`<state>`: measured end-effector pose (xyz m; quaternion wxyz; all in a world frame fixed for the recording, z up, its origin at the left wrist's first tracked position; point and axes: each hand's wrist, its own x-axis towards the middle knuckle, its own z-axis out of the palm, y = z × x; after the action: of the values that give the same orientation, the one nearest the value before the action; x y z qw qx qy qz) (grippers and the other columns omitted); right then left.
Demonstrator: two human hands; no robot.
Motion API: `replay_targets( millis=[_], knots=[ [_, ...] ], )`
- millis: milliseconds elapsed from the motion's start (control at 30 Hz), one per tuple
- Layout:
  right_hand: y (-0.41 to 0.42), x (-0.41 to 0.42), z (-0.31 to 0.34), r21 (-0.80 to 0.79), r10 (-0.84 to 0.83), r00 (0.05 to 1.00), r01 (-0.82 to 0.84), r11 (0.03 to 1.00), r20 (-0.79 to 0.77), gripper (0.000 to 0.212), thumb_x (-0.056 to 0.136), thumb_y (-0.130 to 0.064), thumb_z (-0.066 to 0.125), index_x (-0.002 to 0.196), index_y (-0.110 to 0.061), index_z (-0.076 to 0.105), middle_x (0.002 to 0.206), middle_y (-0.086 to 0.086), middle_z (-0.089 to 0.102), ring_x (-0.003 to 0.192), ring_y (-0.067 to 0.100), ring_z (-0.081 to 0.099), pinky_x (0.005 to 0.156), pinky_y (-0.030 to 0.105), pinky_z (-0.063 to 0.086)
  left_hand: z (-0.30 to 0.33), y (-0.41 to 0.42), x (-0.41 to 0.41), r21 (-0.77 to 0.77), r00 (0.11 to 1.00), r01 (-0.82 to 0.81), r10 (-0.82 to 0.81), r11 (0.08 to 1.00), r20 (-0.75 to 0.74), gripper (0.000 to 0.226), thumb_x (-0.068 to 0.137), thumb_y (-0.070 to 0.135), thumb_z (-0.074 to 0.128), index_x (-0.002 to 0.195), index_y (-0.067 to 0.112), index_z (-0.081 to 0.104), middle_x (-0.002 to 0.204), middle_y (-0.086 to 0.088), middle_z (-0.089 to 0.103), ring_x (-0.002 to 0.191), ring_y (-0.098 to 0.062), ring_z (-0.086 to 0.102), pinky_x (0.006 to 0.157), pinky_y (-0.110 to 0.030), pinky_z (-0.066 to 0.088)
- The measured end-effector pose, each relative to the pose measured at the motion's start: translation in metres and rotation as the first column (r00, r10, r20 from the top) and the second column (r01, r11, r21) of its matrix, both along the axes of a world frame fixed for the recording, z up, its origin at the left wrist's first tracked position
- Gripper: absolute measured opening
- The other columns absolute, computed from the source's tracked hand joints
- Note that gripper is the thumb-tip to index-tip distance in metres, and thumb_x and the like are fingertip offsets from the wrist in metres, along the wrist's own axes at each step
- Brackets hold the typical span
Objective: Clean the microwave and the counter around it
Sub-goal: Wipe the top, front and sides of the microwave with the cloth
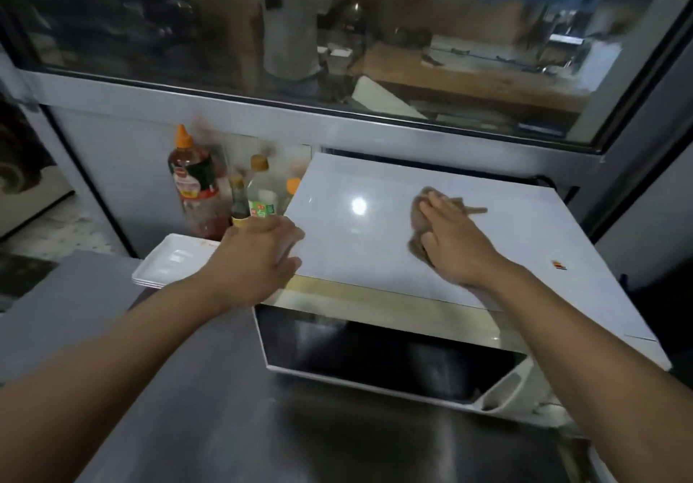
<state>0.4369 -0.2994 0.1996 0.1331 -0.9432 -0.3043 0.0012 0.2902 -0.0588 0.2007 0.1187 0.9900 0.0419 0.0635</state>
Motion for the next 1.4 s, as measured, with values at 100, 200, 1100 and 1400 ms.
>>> replay_targets(
  millis=[100, 200, 1100, 1400],
  knots=[
    [0.04, -0.045, -0.011, 0.002, 0.329, 0.925, -0.335, 0.942, 0.188, 0.055, 0.083, -0.01, 0.035, 0.135, 0.008, 0.038, 0.144, 0.025, 0.036, 0.137, 0.036, 0.03, 0.117, 0.037, 0.014, -0.001, 0.002, 0.0, -0.038, 1.0, 0.018, -0.017, 0.999, 0.025, 0.039, 0.09, 0.03, 0.055, 0.126, 0.018, 0.053, 0.132, 0.0, 0.051, 0.121, -0.024, 0.045, 0.1, -0.042, 0.04],
    [0.043, -0.066, -0.01, 0.079, 0.448, 0.891, -0.452, 0.888, 0.072, 0.059, 0.086, -0.014, 0.039, 0.144, -0.006, 0.031, 0.156, 0.006, 0.022, 0.144, 0.015, 0.013, 0.117, 0.019, 0.003, -0.003, 0.009, -0.001, -0.038, 0.999, 0.019, -0.018, 0.999, 0.042, 0.041, 0.088, 0.033, 0.06, 0.127, 0.019, 0.054, 0.135, -0.001, 0.051, 0.122, -0.021, 0.047, 0.102, -0.04, 0.04],
    [0.137, -0.06, -0.013, 0.179, 0.514, 0.856, -0.514, 0.839, 0.047, 0.058, 0.077, -0.014, 0.033, 0.133, -0.01, 0.048, 0.147, 0.003, 0.037, 0.137, 0.002, 0.021, 0.114, 0.013, 0.011, -0.021, 0.075, -0.012, -0.439, 0.981, 0.066, 0.021, 0.896, 0.191, 0.041, 0.083, 0.024, 0.068, 0.122, 0.024, 0.054, 0.117, 0.006, 0.058, 0.1, -0.009, 0.053, 0.081, -0.021, 0.037],
    [0.193, 0.024, 0.0, 0.061, 0.351, 0.935, -0.348, 0.936, -0.057, 0.023, 0.088, -0.009, 0.041, 0.091, -0.007, 0.064, 0.117, 0.008, 0.054, 0.114, 0.017, 0.042, 0.084, 0.012, 0.021, -0.024, 0.092, -0.018, -0.36, 0.983, 0.092, -0.027, 0.928, 0.181, 0.04, 0.086, 0.029, 0.063, 0.124, 0.022, 0.05, 0.118, 0.003, 0.055, 0.097, -0.007, 0.045, 0.082, -0.022, 0.034]
  ],
)
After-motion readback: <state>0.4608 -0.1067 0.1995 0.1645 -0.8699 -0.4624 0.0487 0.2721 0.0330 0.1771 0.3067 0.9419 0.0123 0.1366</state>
